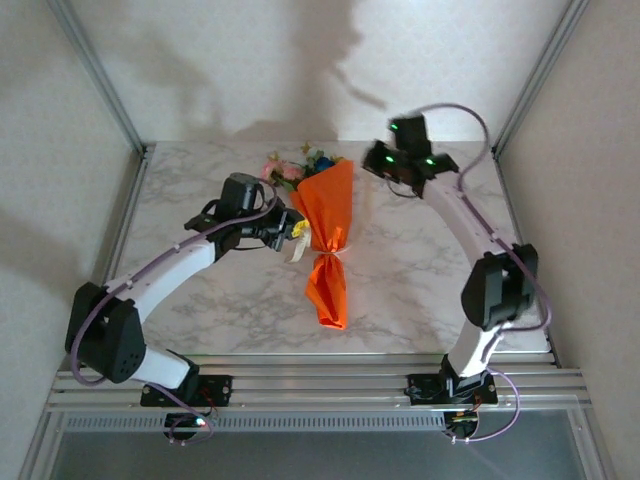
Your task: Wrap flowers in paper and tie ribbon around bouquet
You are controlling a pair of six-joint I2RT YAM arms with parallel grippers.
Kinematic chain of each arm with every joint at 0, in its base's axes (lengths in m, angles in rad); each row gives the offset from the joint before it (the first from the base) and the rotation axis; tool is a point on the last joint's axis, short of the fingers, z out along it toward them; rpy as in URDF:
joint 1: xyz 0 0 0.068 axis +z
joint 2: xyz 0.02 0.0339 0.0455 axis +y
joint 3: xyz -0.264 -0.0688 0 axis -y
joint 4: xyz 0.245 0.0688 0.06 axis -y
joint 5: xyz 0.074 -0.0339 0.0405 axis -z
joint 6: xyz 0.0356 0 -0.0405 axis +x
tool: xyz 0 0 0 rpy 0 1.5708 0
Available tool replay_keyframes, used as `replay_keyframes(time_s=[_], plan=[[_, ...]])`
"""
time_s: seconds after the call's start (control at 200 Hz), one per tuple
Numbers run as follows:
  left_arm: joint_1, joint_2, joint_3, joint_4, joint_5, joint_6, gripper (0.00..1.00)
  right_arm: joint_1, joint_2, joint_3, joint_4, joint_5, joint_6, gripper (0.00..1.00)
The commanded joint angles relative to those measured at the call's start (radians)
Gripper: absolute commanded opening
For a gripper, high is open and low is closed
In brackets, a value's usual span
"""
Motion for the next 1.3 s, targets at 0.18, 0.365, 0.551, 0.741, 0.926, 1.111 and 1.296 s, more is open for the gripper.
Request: replay_keyframes(time_s=[0.18, 0.365, 0.551, 0.741, 0.926, 1.111, 1.296], plan=[[-0.052, -0.013, -0.054, 0.112, 0.03, 0.13, 0.0, 0.261, 0.273, 0.307, -0.179, -0.45, -0.168, 0.0], [-0.066, -0.056, -0.145, 0.129, 0.04, 0.116, 0.0, 0.254, 0.288, 0.247, -0.31, -0.648, -0.236, 0.21], [-0.066, -0.021, -0.118, 0.127, 0.037, 0.13, 0.0, 0.163, 0.136, 0.079, -0.287, -0.315, -0.195, 0.58], [-0.052, 0.072, -0.038, 0.141, 0.023, 0.128, 0.0, 0.095, -0.076, -0.064, -0.207, 0.01, -0.101, 0.59], [-0.014, 0.207, 0.09, 0.153, 0.035, 0.144, 0.0, 0.121, -0.24, -0.32, -0.172, 0.157, 0.002, 0.45], [0.049, 0.321, 0.233, 0.083, 0.048, 0.203, 0.0, 0.172, -0.33, -0.511, -0.1, 0.157, 0.047, 0.39], [0.099, 0.4, 0.307, 0.084, 0.077, 0.236, 0.0, 0.388, -0.358, -0.53, -0.042, 0.258, -0.02, 0.36]])
